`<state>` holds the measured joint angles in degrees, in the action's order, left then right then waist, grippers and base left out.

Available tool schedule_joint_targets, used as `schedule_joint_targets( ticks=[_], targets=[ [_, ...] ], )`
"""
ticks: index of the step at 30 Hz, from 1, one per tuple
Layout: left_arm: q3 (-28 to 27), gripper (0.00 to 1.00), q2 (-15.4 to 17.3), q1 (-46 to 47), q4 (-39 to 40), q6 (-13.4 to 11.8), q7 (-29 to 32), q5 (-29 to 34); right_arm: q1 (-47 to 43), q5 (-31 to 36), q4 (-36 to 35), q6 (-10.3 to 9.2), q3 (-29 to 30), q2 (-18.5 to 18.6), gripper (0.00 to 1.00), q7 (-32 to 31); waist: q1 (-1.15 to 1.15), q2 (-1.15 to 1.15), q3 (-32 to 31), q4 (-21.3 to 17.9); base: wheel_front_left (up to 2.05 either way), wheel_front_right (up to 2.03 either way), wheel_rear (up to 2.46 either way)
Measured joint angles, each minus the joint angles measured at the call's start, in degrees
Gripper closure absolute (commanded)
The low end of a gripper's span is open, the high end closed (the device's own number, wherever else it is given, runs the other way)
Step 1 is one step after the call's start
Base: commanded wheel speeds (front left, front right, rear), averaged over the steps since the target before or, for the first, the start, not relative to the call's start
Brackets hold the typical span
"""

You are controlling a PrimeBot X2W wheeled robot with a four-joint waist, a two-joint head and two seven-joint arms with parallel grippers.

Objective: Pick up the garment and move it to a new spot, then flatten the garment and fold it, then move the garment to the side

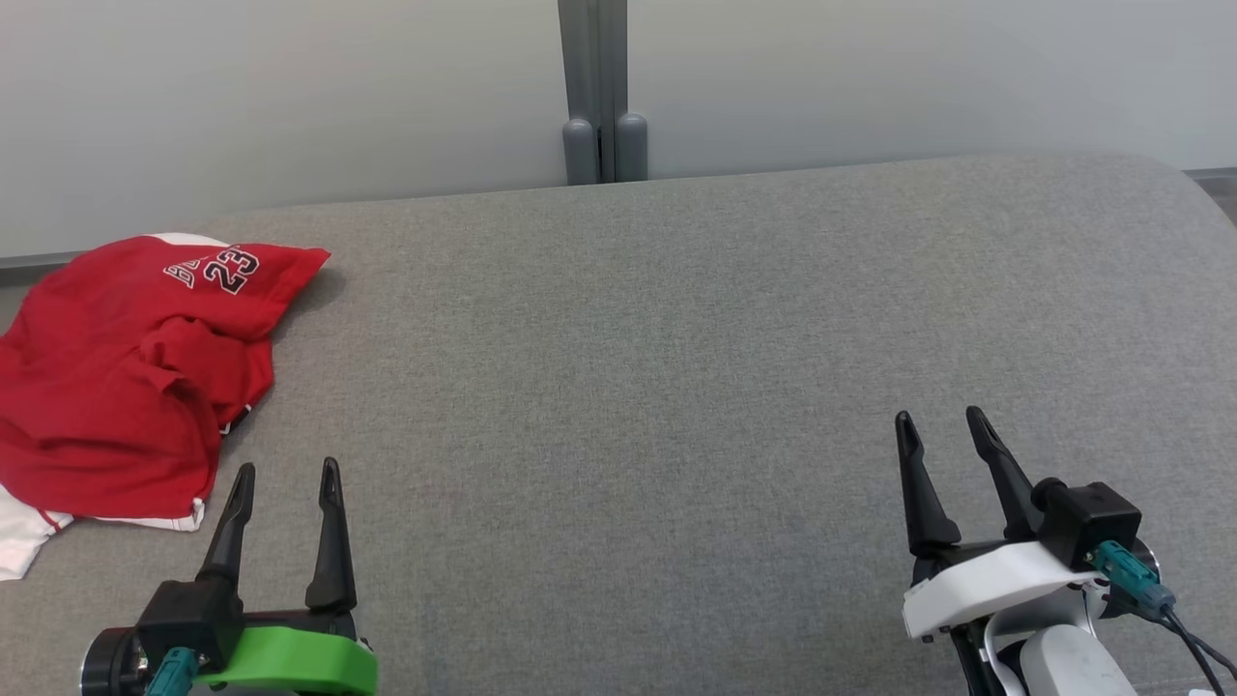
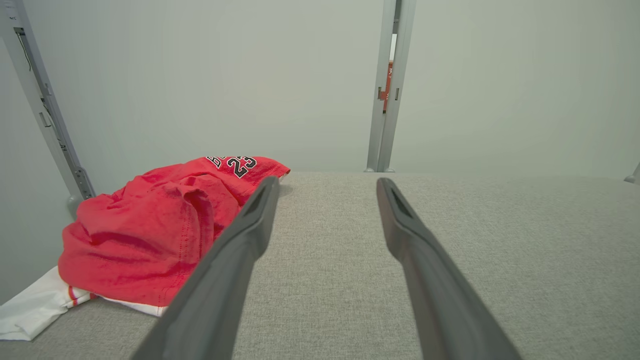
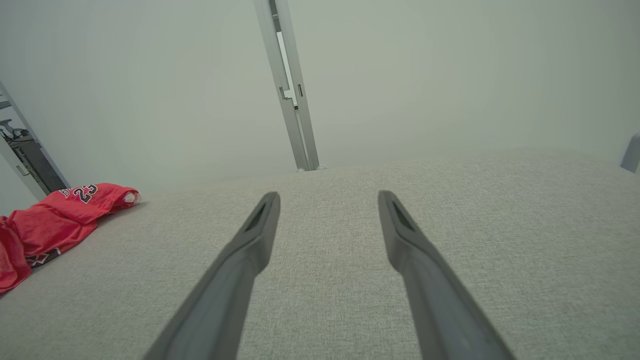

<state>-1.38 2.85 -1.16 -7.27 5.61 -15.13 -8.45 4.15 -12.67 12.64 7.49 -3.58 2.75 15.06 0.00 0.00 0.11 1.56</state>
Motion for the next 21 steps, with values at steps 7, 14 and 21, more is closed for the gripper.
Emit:
schedule_joint_targets(
  ticks=[7, 14, 21],
  targets=[
    [0.01, 0.0, 0.0, -0.01, -0.66, -0.01, -0.01, -0.9, 0.03, -0.35, 0.38, 0.0, -0.1, 0.0, 0.0, 0.0, 0.0, 0.0, 0.18, -0.02, 0.0, 0.0, 0.0],
    [0.13, 0.0, 0.18, 0.02, -1.54, -0.04, -0.01, -1.18, 0.25, -0.52, 0.77, 0.0, -0.14, 0.0, 0.0, 0.0, 0.0, 0.0, 0.14, 0.12, 0.0, 0.0, 0.0],
    [0.27, 0.0, 0.43, 0.1, -1.96, -0.13, -0.01, -1.54, 0.2, -0.78, 0.85, 0.0, -0.11, 0.01, 0.0, 0.0, 0.0, 0.0, 0.03, 0.73, 0.0, 0.0, 0.0]
  ],
)
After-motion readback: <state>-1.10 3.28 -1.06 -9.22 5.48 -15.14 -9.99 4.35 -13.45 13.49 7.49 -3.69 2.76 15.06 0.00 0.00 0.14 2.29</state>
